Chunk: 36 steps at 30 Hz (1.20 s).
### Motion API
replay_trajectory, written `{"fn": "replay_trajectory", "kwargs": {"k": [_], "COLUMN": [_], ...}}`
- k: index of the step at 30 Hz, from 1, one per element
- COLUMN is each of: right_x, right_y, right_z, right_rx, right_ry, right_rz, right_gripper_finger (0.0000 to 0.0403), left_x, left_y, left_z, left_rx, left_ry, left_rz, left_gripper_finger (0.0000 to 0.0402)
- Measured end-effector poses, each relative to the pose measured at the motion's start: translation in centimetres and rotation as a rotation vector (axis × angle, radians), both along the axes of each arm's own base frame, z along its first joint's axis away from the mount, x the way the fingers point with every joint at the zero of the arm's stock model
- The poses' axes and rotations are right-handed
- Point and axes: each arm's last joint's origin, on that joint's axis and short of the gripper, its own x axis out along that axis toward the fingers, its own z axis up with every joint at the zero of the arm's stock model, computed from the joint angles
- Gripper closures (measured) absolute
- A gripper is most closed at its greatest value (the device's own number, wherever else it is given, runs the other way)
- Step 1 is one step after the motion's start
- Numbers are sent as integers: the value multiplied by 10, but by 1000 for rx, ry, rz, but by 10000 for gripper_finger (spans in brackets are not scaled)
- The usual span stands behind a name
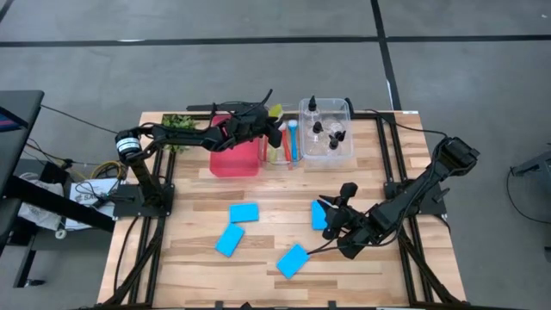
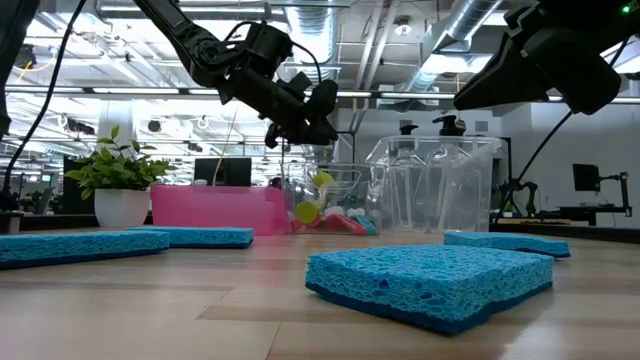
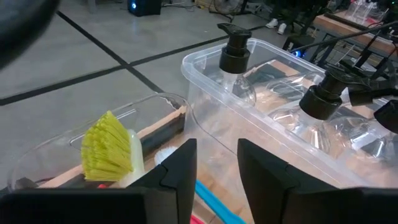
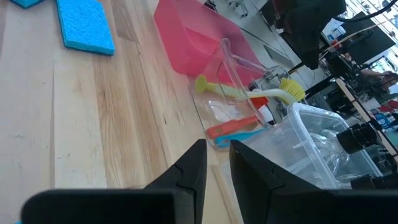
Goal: Pick & Place Kitchen Sink Supplies
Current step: Put the bottom left blue sponge into the red bin
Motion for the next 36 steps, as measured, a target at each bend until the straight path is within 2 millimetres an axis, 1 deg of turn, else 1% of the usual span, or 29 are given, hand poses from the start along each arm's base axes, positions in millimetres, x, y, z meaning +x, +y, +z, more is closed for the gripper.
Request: {"fn": "replay_trajectory", "kwargs": {"k": [7, 11, 14, 18, 22, 25, 28, 30, 33, 36], "right_x": [0, -1, -5, -12, -19, -22, -23, -24, -18, -5], "right_y": [0, 0, 2, 6, 10, 15, 18, 21, 28, 33], "right_z": [0, -1, -2, -4, -6, -7, -8, -8, -6, 2], "right_rx": [4, 17, 15, 18, 40, 74, 111, 136, 178, 190], "right_ry": [-4, -9, 1, 12, 37, 67, 100, 120, 137, 123], "right_rz": [-1, -8, -1, 12, 42, 83, 123, 155, 241, 367], "right_gripper_finger": [339, 339, 339, 339, 339, 339, 339, 339, 343, 356], "left_x": [0, 4, 9, 13, 6, -8, -34, -56, -91, -124], "left_y": [-1, -9, -22, -46, -77, -104, -131, -146, -163, -174], "left_z": [0, 0, 0, 5, 15, 29, 40, 43, 42, 33], "left_rx": [19, 62, 110, 187, 225, 240, 250, 257, 248, 211], "left_ry": [13, 40, 68, 119, 231, 269, 264, 252, 204, 158], "left_rz": [-11, -75, -136, -232, -343, -425, -498, -543, -591, -628], "left_gripper_finger": [279, 279, 279, 279, 279, 279, 279, 279, 279, 279]}}
